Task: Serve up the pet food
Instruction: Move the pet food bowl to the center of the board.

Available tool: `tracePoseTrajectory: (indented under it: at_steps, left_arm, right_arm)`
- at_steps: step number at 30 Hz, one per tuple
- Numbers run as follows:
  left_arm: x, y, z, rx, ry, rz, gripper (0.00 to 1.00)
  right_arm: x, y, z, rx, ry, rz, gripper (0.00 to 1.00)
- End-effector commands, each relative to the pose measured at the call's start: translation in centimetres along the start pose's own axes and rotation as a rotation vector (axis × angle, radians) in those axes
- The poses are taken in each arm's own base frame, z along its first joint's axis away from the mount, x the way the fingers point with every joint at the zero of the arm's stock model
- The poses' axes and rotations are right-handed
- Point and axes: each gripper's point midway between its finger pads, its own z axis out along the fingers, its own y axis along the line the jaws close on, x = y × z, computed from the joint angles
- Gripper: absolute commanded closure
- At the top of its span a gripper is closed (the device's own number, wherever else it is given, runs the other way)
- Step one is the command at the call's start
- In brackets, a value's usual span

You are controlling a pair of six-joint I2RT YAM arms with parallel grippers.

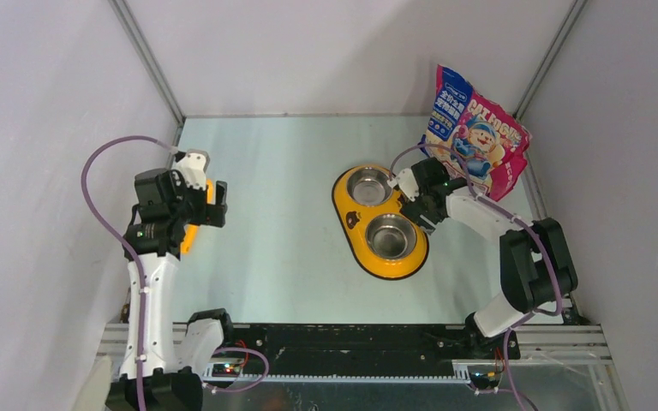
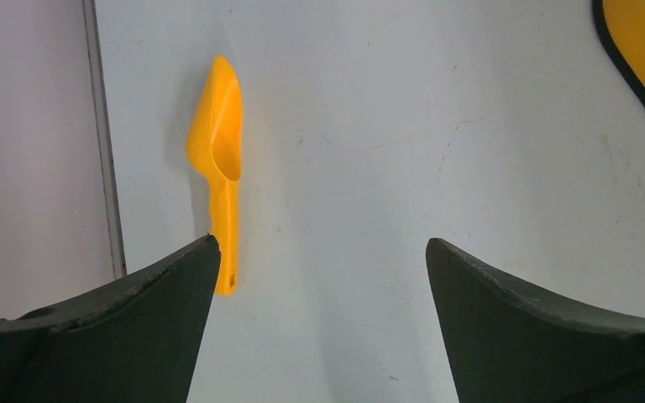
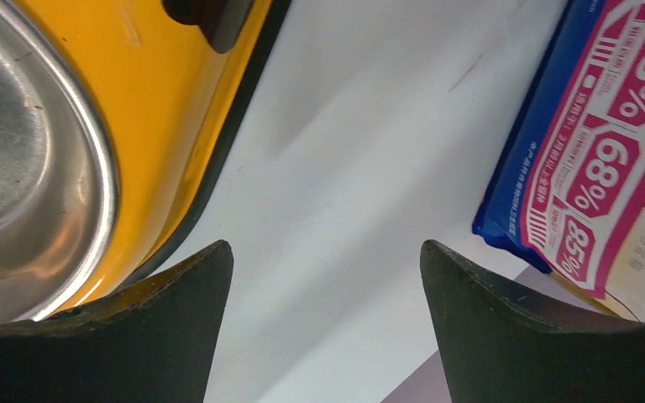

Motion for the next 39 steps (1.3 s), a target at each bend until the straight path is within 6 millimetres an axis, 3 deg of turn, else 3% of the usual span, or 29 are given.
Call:
tracePoseTrajectory:
  at_steps: [1, 7, 12, 18, 22, 26, 33, 39]
  left_arm:
    - [-1.6, -0.6, -0.2, 0.028, -0.086, -0.004, 0.00]
    - [-1.3, -1.1, 0.1, 0.054, -0.082, -0.006, 0.00]
    - [-1.0, -1.5, 0.4, 0.076, -0.078, -0.006, 0.00]
    - [-0.9, -1.6, 0.6, 0.088, -0.074, -0.005, 0.00]
    - [-0.8, -1.7, 0.6, 0.092, -0.075, -0.003, 0.00]
    - [-0.7, -1.7, 0.7, 0.093, -0.073, -0.002, 0.00]
    - [-0.5, -2.0, 1.0, 0.108, -0.070, 0.002, 0.00]
    - [-0.5, -2.1, 1.1, 0.113, -0.074, 0.008, 0.00]
  right_arm:
    - [-1.0, 0.2, 0.0, 0.007, -0.008, -0.010, 0.15]
    - [-2.2, 3.4, 0.1, -0.096, -0.041, -0.053, 0.15]
    - [-4.4, 7.7, -0.5, -0.233, -0.101, -0.100, 0.15]
    - [-6.7, 12.7, -2.1, -0.419, -0.165, -0.139, 0.14]
    - [-8.2, 14.9, -4.0, -0.492, -0.230, -0.170, 0.14]
    - [-10.0, 13.7, -5.8, -0.428, -0.298, -0.193, 0.14]
    - [-11.9, 8.6, -8.2, -0.320, -0.394, -0.242, 0.11]
    - [-14.1, 8.8, -7.2, -0.310, -0.400, -0.338, 0.11]
